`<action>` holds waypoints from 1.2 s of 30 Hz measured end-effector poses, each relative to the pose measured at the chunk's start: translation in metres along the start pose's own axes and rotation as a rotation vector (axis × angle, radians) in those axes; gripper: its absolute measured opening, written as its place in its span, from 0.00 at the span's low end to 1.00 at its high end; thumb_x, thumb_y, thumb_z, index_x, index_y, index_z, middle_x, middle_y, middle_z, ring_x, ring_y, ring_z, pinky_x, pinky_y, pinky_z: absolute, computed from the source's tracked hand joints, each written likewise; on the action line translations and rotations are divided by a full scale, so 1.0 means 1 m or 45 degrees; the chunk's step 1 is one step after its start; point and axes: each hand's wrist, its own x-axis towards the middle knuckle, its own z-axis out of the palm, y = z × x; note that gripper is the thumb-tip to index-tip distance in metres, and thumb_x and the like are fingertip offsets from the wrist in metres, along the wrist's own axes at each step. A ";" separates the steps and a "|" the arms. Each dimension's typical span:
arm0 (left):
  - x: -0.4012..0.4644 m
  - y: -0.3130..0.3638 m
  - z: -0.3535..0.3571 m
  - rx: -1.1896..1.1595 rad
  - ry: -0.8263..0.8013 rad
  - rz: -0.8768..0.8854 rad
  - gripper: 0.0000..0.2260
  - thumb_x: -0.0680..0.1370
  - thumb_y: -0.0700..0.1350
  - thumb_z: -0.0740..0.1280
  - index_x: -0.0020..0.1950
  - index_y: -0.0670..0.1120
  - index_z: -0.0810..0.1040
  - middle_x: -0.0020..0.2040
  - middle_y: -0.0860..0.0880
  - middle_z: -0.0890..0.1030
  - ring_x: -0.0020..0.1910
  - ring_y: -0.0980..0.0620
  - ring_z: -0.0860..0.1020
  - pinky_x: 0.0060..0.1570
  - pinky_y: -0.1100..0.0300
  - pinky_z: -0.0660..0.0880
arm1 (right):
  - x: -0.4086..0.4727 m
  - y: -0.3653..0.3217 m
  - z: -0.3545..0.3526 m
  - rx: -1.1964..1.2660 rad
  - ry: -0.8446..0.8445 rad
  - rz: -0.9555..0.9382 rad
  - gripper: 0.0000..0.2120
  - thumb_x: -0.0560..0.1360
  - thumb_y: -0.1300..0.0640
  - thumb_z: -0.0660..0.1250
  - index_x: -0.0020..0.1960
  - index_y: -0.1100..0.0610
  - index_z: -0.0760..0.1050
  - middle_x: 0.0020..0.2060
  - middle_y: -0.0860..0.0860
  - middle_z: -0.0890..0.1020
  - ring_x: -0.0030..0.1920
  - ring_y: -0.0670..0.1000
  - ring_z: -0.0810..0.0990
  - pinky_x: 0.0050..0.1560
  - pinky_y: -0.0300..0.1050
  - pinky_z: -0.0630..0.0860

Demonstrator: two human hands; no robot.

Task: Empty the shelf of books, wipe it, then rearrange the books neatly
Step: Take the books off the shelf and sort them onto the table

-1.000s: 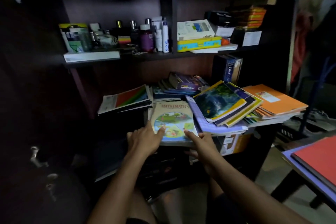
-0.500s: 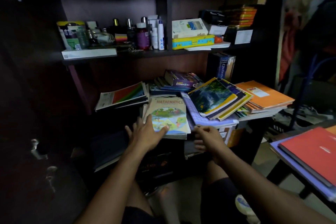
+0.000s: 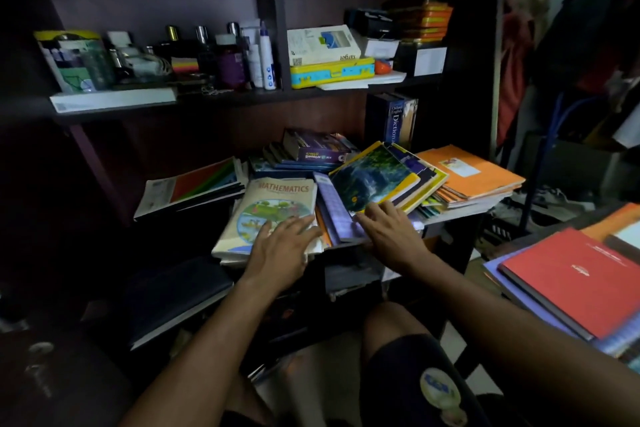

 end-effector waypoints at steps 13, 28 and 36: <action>0.043 0.060 -0.071 -2.279 -0.260 -0.961 0.37 0.68 0.78 0.62 0.62 0.51 0.79 0.57 0.37 0.82 0.48 0.38 0.86 0.42 0.41 0.83 | 0.021 0.013 -0.082 0.279 0.529 0.034 0.16 0.80 0.51 0.57 0.62 0.57 0.74 0.57 0.55 0.78 0.54 0.59 0.77 0.49 0.55 0.75; -0.061 0.126 -0.106 -2.219 -0.398 -0.475 0.22 0.71 0.35 0.63 0.65 0.38 0.77 0.60 0.38 0.83 0.53 0.40 0.81 0.44 0.54 0.79 | -0.208 0.039 -0.140 2.158 -0.326 1.103 0.27 0.75 0.35 0.64 0.58 0.57 0.81 0.53 0.57 0.84 0.49 0.53 0.82 0.48 0.50 0.81; 0.032 0.250 -0.063 -1.752 -0.625 0.061 0.34 0.66 0.39 0.63 0.73 0.53 0.73 0.64 0.56 0.82 0.64 0.51 0.80 0.62 0.48 0.76 | -0.269 0.096 -0.131 1.974 0.439 1.372 0.13 0.81 0.59 0.66 0.65 0.58 0.77 0.55 0.53 0.86 0.53 0.53 0.86 0.53 0.51 0.83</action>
